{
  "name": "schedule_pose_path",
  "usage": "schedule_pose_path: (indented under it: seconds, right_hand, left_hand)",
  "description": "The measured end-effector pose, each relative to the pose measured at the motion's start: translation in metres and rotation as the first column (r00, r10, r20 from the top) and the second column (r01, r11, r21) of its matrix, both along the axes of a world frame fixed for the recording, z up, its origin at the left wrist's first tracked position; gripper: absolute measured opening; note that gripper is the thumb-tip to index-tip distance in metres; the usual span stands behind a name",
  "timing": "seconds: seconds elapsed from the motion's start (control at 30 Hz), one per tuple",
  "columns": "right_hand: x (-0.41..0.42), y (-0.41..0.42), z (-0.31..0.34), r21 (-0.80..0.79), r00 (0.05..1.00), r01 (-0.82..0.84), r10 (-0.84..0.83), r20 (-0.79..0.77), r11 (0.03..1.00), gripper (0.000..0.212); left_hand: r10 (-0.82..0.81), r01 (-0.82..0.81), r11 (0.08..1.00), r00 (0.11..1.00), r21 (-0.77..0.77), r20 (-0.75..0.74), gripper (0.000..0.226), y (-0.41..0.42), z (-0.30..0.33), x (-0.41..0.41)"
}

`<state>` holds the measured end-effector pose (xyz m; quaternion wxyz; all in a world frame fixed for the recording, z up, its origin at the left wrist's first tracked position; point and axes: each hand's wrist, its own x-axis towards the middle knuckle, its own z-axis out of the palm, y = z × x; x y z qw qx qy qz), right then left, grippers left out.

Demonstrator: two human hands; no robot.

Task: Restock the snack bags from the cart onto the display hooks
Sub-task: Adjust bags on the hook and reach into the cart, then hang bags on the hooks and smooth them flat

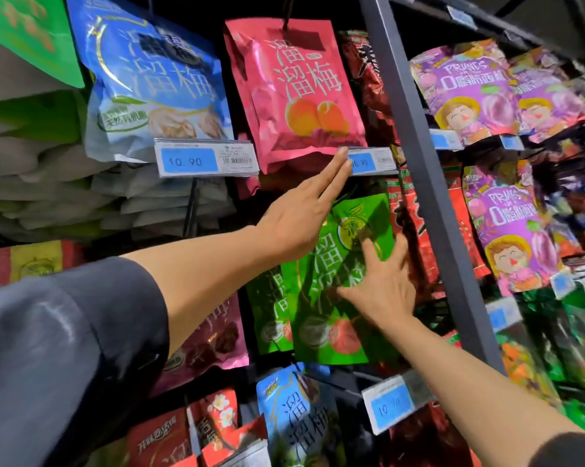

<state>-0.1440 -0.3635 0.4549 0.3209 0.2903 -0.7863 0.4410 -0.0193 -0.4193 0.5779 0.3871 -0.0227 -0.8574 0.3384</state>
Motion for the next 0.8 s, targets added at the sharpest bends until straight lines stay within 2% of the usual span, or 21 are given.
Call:
schedule_pose_path:
  seconds: [0.03,0.1,0.23,0.37,0.47,0.63,0.7,0.8]
  right_hand:
    - [-0.009,-0.001,0.001,0.019,0.995,-0.081,0.080,0.061,0.997,0.106]
    - [-0.020,-0.005,0.003,0.066,0.981,-0.182,0.177,0.079,0.981,0.114]
    - [-0.029,-0.013,0.002,0.094,0.963,-0.265,0.258,0.078,0.960,0.117]
    - [-0.032,-0.013,-0.006,0.100,0.953,-0.295,0.286,0.096,0.950,0.106]
    - [-0.021,0.001,-0.020,0.035,0.930,-0.342,0.333,0.153,0.939,0.095]
    - [0.019,0.049,-0.047,0.038,0.956,-0.281,0.277,0.100,0.959,0.084]
    - [0.036,0.072,-0.057,0.021,0.972,-0.218,0.215,0.098,0.976,0.078]
    - [0.063,0.109,-0.082,0.028,0.988,-0.110,0.107,0.114,0.993,0.068]
  left_hand:
    - [0.007,-0.007,1.000,1.000,0.011,-0.003,0.101,0.001,-0.001,0.000]
    - [0.020,-0.020,1.000,1.000,0.020,-0.010,0.104,0.002,-0.002,0.000]
    - [0.039,-0.039,0.999,0.999,0.015,-0.027,0.100,0.002,-0.003,0.002]
    - [0.062,-0.061,0.998,0.997,0.018,-0.055,0.098,0.008,-0.008,0.002]
    - [0.084,-0.083,0.996,0.996,0.045,-0.030,0.096,0.008,-0.017,0.007]
    - [0.069,-0.110,0.953,0.986,0.281,0.152,0.091,0.021,-0.063,0.024]
    - [-0.043,-0.038,0.915,0.981,0.402,0.191,0.089,0.036,-0.087,0.031]
    - [-0.264,0.154,0.815,0.957,0.558,0.120,0.076,0.065,-0.132,0.042]
